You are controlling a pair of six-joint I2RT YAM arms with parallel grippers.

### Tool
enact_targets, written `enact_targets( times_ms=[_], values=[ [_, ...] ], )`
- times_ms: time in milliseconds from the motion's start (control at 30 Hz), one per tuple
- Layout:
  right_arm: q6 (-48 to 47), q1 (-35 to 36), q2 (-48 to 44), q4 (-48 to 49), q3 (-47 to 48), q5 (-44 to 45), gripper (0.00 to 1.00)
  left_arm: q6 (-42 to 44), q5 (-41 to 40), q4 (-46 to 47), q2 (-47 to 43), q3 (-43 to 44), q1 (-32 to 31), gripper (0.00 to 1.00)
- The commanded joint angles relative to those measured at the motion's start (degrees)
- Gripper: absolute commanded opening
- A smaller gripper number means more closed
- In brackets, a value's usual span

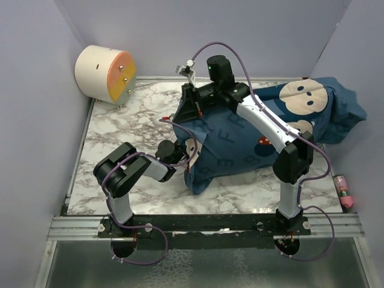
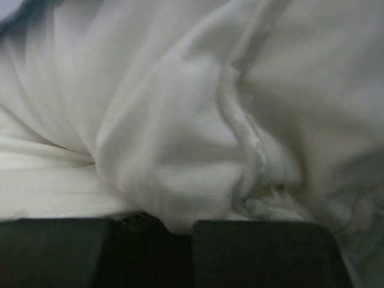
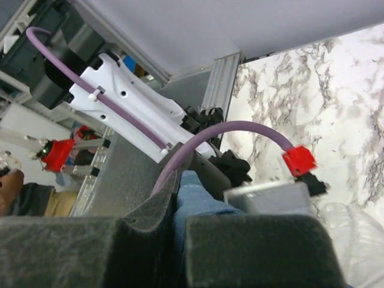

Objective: Put the pillow into the pillowcase
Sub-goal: Stuff the pillow into the pillowcase.

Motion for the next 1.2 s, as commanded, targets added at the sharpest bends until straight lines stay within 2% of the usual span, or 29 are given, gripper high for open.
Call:
enact_targets(
  times_ms=[0, 100, 233, 300, 433, 600, 733, 1000, 1100, 1167],
  values=[
    [-1.1, 3.6, -5.3, 7.9, 6.4, 1.2, 0.00, -0.1, 2.7, 14.0, 2.1, 1.7, -3.9, 0.00],
    [8.0, -2.9, -6.8, 16.2, 5.4, -2.4, 0.00, 1.3, 3.5, 13.9, -1.8, 1.1, -3.2, 0.00],
    [12.2, -9.2, -7.3, 18.6, 2.7, -4.3, 0.00, 4.6, 5.5, 13.7, -12.9, 0.1, -2.6, 0.00],
    [18.1, -12.3, -6.1, 23.7, 2.2, -5.0, 0.00, 5.8, 6.4, 12.1, -17.9, -0.2, -3.0, 0.00],
    [27.2, -12.9, -3.1, 33.8, 4.3, -3.6, 0.00, 17.7, 4.2, -2.8, -24.2, 0.1, -8.1, 0.00],
    [27.0, -2.7, -2.3, 34.0, 4.0, -4.8, 0.00, 20.0, 1.4, -1.5, -19.7, 0.1, -9.0, 0.00],
    [27.2, 1.4, -5.4, 33.8, 4.2, -7.0, 0.00, 19.0, -2.1, 0.5, -15.3, 1.9, -6.6, 0.00],
    [29.0, 1.6, -12.8, 35.6, -0.3, -9.2, 0.00, 17.9, -0.8, 1.4, -2.9, 20.6, -7.1, 0.00],
    [28.3, -0.4, -14.7, 34.9, -0.8, -10.5, 0.00, 21.7, -1.2, -0.5, -2.8, 23.9, -7.9, 0.00],
    [27.6, -4.7, -14.4, 34.4, -1.0, -11.4, 0.00, 25.7, -1.1, -3.5, -4.5, 24.7, -7.7, 0.00]
  ],
)
